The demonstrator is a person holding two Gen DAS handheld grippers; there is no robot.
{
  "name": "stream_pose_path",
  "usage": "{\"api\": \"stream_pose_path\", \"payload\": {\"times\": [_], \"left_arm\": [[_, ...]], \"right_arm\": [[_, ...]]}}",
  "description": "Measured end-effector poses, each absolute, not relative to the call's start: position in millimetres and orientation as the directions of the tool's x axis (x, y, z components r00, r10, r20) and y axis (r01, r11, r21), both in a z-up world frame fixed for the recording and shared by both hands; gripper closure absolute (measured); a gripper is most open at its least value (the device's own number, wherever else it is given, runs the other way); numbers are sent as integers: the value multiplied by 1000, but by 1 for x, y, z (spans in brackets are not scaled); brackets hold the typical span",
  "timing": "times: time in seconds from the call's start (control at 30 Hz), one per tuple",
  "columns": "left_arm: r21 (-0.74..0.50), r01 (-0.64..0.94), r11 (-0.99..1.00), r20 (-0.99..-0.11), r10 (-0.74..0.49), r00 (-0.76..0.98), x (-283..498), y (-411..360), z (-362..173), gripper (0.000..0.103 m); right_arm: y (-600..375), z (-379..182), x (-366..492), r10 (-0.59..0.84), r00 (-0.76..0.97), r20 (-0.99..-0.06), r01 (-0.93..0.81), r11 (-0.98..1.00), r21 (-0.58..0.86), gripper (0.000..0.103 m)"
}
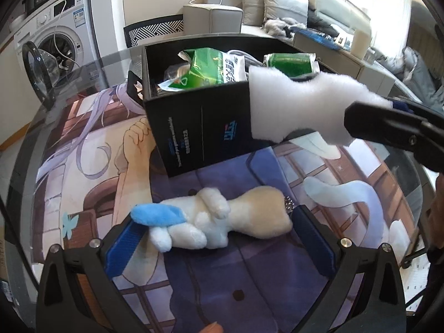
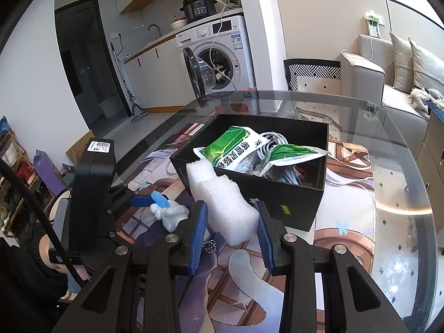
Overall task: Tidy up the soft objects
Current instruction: 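Grasp white plush bunny with left gripper while right gripper holds foam tube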
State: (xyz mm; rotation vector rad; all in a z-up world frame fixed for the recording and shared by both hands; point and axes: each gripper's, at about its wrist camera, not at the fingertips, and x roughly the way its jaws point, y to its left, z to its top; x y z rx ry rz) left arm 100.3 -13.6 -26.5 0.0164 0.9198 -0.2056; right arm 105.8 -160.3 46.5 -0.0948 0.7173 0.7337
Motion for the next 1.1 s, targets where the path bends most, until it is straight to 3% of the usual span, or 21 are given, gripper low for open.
{"api": "stream_pose_path", "payload": {"times": [0.13, 0.2, 0.27, 0.57, 1.1], "left_arm": [[-68, 189, 980, -793, -169, 586, 98, -15, -27, 2], [-57, 190, 980, -787, -161, 596, 96, -15, -26, 11], [-50, 196, 979, -787, -159, 596, 96, -17, -25, 13], [-58, 221, 973, -751, -189, 632, 90, -13, -11, 14], [-66, 212, 975, -762, -186, 620, 96, -10, -14, 14]], "right_arm": [[-160, 47, 105, 580, 521, -627, -643, 749, 159, 68], [-160, 47, 105, 582, 522, -623, -646, 747, 157, 68], [-160, 48, 104, 584, 525, -619, -647, 747, 155, 68], [-163, 55, 100, 586, 540, -604, -649, 747, 145, 70], [-152, 23, 112, 560, 471, -681, -657, 739, 153, 73]]}}
